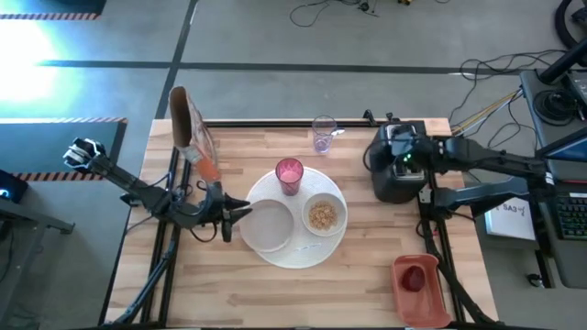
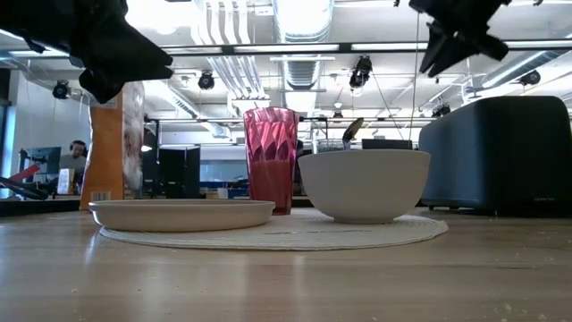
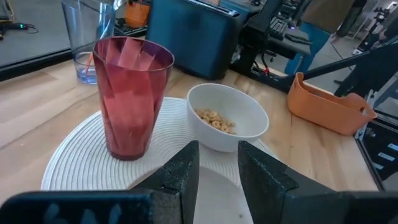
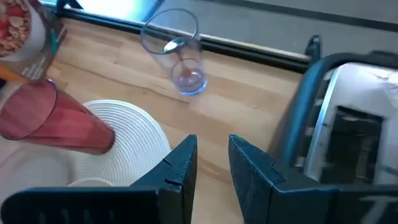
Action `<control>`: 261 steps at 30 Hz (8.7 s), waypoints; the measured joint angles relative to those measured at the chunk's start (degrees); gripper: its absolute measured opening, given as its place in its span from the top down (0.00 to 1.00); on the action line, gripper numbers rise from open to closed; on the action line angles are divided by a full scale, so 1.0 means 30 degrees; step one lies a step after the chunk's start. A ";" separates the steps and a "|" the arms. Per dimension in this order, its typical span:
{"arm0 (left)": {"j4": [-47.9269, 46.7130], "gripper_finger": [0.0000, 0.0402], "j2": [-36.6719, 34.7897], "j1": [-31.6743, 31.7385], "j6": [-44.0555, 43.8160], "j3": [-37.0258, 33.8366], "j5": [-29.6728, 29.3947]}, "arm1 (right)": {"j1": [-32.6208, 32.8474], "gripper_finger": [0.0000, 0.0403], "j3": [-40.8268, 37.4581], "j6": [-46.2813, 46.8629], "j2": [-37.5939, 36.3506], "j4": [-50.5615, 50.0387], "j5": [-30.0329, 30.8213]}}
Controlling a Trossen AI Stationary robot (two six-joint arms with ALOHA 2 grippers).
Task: Arrange a breakfast setting
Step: Put the brown bread on the gray plate
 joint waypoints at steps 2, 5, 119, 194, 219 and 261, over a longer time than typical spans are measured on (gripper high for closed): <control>-0.0001 0.77 -0.0152 0.0000 0.0042 -0.0133 0.0000 | -0.0264 0.80 0.1143 0.0115 0.0403 -0.1503 0.0107; -0.0058 0.77 -0.0232 0.0000 0.0056 -0.0165 0.0008 | -0.0776 0.80 0.2591 0.1251 0.1162 -0.5274 0.0360; -0.7570 0.77 -0.4875 0.0007 -0.0372 -0.0412 0.0197 | -1.1300 0.83 0.4504 -0.2572 0.6521 -1.1527 -0.4641; -0.5669 0.77 -0.4834 0.0000 -0.1126 -0.0412 0.0721 | -1.0677 0.93 1.1687 -0.3519 0.6492 -1.1463 -0.7601; -0.0901 0.77 -0.1419 -0.0381 -0.1052 -0.0412 0.1632 | 0.0512 0.93 1.0208 -0.3765 0.8692 -0.2819 -0.9943; -0.0047 0.77 -0.1079 -0.2425 -0.1343 -0.0412 0.1183 | 0.4711 0.93 1.0194 -0.8486 1.9089 1.0337 -1.0780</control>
